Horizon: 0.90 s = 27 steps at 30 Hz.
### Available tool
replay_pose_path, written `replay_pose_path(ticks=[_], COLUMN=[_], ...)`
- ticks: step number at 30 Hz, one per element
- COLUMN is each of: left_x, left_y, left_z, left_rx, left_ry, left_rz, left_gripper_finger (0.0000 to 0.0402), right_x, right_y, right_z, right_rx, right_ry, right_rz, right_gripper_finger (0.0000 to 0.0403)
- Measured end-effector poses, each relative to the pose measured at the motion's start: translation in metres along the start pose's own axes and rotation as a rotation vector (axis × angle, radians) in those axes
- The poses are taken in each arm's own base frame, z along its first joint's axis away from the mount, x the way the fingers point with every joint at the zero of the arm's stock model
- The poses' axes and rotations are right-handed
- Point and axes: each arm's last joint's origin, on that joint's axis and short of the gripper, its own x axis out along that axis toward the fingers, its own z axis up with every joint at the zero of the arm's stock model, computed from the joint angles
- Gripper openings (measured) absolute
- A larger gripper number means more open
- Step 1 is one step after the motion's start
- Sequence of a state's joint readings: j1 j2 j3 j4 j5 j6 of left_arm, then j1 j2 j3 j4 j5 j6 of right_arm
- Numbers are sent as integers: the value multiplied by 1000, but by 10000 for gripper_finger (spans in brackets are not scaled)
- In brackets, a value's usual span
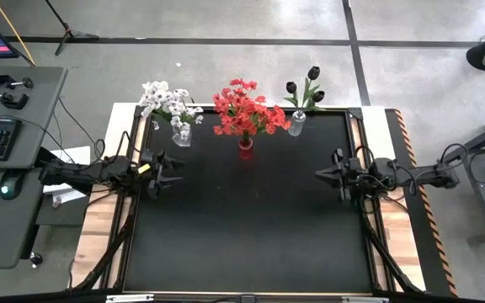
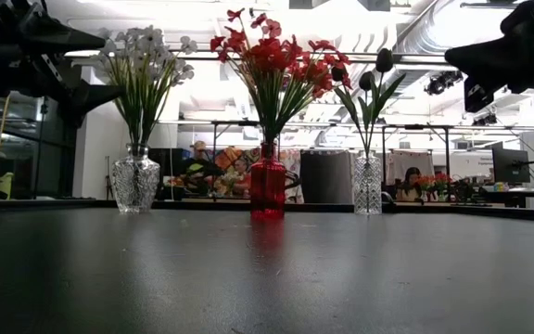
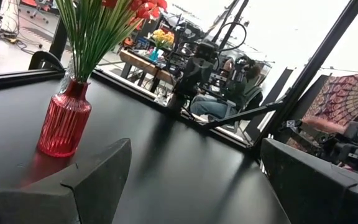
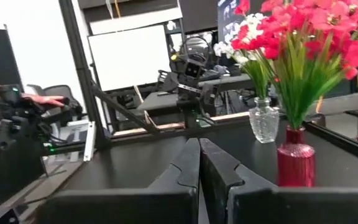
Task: Sort flowers into vase by color
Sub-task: Return to Home Position
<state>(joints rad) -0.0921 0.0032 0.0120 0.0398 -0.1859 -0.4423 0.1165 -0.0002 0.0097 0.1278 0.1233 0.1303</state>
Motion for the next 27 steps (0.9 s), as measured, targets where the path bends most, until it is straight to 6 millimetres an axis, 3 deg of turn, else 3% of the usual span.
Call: replay_pose_path(ticks=[18, 23, 27], left_x=[0, 0, 0], left_y=[0, 0, 1], left_z=[0, -2, -3], left_rx=[0, 370, 400], left_ry=[-1, 49, 60], left_rz=[-1, -96, -115], left_gripper_finger=[346, 346, 346], right_x=[0, 0, 0], right_y=[-1, -1, -1], right_z=[-10, -10, -10], right_rx=[-13, -13, -13], right_ry=[107, 108, 108], right_rz=[-5, -3, -3], right_gripper_finger=[0, 0, 0])
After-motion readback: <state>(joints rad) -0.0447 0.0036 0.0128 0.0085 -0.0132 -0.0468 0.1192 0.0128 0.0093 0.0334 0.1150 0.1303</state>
